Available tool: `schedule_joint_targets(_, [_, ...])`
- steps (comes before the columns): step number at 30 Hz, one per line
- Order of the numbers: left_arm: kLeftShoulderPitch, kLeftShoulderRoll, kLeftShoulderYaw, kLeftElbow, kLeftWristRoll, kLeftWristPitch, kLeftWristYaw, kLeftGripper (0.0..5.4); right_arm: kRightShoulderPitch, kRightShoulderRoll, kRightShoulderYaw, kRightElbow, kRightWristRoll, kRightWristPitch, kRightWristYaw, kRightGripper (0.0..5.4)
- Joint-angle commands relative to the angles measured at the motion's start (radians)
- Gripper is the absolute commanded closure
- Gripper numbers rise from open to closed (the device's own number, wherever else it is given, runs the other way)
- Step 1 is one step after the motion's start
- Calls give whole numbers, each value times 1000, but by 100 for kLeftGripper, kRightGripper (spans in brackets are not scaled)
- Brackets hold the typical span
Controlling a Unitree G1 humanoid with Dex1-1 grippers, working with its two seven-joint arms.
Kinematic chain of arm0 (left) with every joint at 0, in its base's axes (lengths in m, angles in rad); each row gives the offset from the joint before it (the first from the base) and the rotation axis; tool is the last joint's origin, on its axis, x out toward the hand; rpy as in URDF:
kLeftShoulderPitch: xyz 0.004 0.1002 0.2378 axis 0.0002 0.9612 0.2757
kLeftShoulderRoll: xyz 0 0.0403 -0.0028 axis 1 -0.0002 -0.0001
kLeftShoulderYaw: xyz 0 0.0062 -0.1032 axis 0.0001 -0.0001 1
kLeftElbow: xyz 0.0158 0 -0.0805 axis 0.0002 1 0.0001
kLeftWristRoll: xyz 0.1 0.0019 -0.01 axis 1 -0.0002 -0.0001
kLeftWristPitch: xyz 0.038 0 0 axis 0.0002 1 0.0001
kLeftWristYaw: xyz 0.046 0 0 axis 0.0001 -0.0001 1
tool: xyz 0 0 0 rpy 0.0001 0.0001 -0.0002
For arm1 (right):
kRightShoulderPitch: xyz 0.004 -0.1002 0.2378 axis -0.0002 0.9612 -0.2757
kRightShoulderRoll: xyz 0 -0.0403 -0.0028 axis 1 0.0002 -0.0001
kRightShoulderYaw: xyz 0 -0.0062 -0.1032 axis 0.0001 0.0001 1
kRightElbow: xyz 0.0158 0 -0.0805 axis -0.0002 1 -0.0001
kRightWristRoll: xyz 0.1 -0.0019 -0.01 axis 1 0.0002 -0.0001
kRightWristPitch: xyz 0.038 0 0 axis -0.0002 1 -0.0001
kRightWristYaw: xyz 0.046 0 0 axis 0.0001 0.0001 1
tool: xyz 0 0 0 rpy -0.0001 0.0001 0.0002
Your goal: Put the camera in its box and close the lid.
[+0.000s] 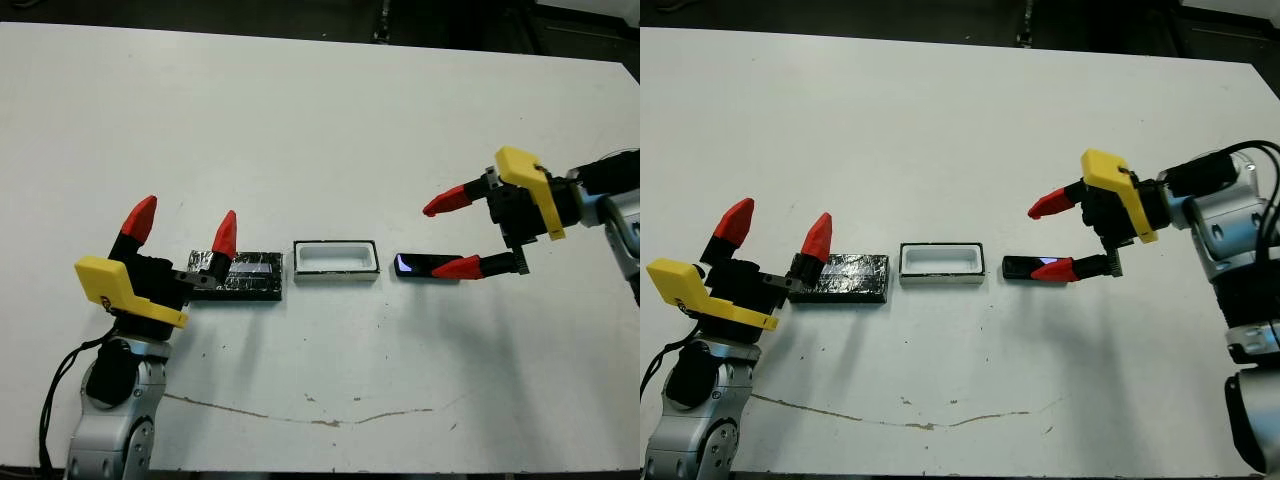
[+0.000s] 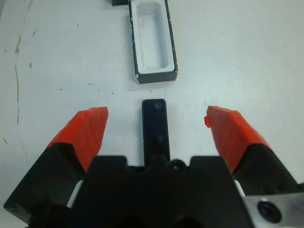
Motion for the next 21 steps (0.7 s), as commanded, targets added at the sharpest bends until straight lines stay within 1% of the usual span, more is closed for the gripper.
schedule_joint_targets(1, [17,1,0,0,3,5,4,0,-8,0,8,10,-32,4,-6,1])
schedule_joint_targets(7, [21,0,-5,0,10,1,7,0,13,21,2,35,-54,-12,-38,1])
schedule_joint_targets(9, [21,2,-5,5,8,-6,0,0,39,28,-10,10,-52,2,-74,1])
schedule_joint_targets(11, [22,3,-5,5,7,-6,-1,0,67,29,-17,-26,-49,37,-109,1])
schedule_joint_targets(12, [23,4,-5,4,8,-4,0,0,81,29,-19,-44,-49,46,-124,10])
schedule_joint_targets(15, [24,6,-8,0,7,3,0,0,113,27,-17,-82,-52,37,-147,43])
schedule_joint_targets(18, [25,5,-9,-3,0,13,0,0,131,23,-8,-105,-58,47,-154,80])
schedule_joint_targets(21, [25,4,-9,-2,-6,15,-3,0,144,22,-2,-123,-66,42,-155,62])
